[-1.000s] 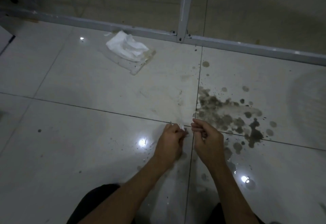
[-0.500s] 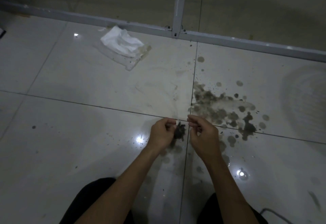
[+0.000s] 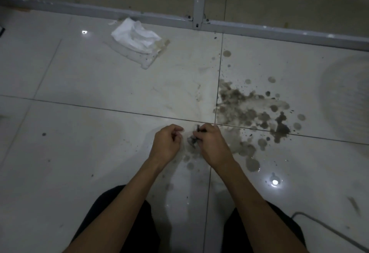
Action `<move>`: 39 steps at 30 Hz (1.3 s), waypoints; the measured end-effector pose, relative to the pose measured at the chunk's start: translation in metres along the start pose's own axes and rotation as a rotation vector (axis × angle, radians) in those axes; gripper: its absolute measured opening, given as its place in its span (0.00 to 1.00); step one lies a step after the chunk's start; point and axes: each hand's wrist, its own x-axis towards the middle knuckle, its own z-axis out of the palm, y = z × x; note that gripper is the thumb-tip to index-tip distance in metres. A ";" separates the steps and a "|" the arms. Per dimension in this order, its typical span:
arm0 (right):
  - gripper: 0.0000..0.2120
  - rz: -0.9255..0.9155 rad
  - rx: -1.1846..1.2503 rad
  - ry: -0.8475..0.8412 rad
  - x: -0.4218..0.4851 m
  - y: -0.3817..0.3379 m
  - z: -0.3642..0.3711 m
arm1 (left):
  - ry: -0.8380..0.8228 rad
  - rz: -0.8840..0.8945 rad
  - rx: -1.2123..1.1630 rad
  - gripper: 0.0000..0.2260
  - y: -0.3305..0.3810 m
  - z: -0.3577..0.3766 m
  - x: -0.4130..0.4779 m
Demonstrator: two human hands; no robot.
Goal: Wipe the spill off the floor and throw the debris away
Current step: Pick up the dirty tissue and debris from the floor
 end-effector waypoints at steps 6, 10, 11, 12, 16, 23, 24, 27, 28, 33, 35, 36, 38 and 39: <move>0.14 0.061 -0.110 -0.119 -0.015 -0.012 -0.003 | 0.028 -0.033 0.031 0.10 -0.018 -0.017 -0.019; 0.15 0.022 -0.131 -0.153 -0.020 -0.009 -0.006 | 0.029 -0.043 0.028 0.11 -0.021 -0.022 -0.024; 0.15 0.006 -0.164 -0.171 -0.020 -0.009 -0.006 | 0.025 -0.043 0.030 0.10 -0.022 -0.024 -0.026; 0.16 0.009 -0.166 -0.188 -0.020 -0.009 -0.006 | 0.018 -0.043 0.033 0.10 -0.023 -0.024 -0.028; 0.19 -0.038 -0.203 -0.172 -0.020 -0.007 0.000 | 0.007 -0.056 0.042 0.10 -0.028 -0.024 -0.032; 0.14 -0.132 -0.274 -0.054 -0.007 -0.020 0.012 | 0.090 -0.064 0.009 0.11 -0.034 -0.025 -0.027; 0.15 -0.152 -0.264 -0.077 -0.008 -0.023 0.016 | 0.100 -0.063 0.003 0.11 -0.034 -0.025 -0.027; 0.15 -0.215 -0.265 -0.124 -0.018 -0.029 0.024 | 0.111 -0.057 -0.004 0.11 -0.034 -0.024 -0.026; 0.13 -0.246 -0.283 -0.116 -0.023 -0.033 0.025 | 0.115 -0.049 -0.006 0.11 -0.034 -0.023 -0.026; 0.11 -0.393 -0.336 -0.095 -0.049 -0.045 0.020 | 0.117 -0.016 0.024 0.10 -0.033 -0.018 -0.025; 0.11 -0.388 -0.357 -0.102 -0.050 -0.043 0.014 | 0.107 -0.017 0.021 0.11 -0.032 -0.016 -0.025; 0.12 -0.360 -0.353 -0.106 -0.047 -0.042 0.011 | 0.100 -0.019 0.019 0.11 -0.032 -0.015 -0.025; 0.11 -0.264 -0.351 -0.086 -0.034 -0.037 0.005 | 0.088 -0.015 0.023 0.11 -0.032 -0.015 -0.026; 0.09 -0.196 -0.347 -0.072 -0.024 -0.034 0.002 | 0.082 -0.013 0.021 0.11 -0.032 -0.014 -0.026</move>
